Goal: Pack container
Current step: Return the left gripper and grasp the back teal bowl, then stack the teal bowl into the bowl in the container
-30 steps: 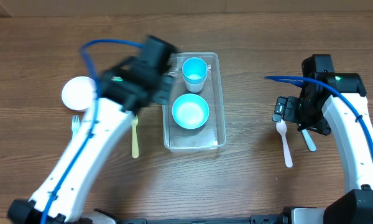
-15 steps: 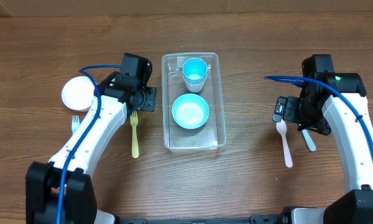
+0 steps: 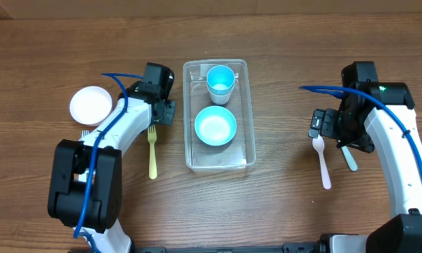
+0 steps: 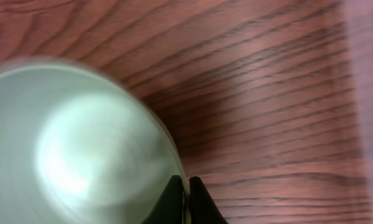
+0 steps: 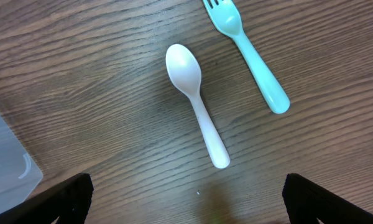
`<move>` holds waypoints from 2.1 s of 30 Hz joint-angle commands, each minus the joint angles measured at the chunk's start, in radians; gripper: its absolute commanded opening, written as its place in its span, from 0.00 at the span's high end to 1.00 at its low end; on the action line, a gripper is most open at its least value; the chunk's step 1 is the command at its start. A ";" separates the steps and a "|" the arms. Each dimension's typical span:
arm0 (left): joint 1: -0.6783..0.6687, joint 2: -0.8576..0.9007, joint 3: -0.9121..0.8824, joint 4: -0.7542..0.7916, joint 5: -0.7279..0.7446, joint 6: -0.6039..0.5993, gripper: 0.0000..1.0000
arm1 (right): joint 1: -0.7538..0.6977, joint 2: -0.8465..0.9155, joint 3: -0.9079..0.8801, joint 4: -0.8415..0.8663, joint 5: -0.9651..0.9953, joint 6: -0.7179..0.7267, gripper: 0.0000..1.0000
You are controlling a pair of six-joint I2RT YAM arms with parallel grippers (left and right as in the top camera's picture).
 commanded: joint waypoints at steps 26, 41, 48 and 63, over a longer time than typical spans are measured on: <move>-0.527 -0.363 0.188 -0.392 0.115 -0.090 0.96 | -0.004 -0.008 0.002 0.003 0.007 -0.002 0.00; -0.529 -0.208 0.067 -0.137 0.120 -0.009 0.94 | -0.004 -0.008 0.002 0.003 0.007 -0.002 0.00; -0.525 -0.187 0.069 -0.120 0.000 0.008 0.19 | -0.004 -0.008 0.002 0.003 0.007 -0.002 0.00; -0.495 -0.186 0.068 -0.183 0.000 -0.003 0.96 | -0.004 -0.008 0.002 0.003 0.007 -0.002 0.00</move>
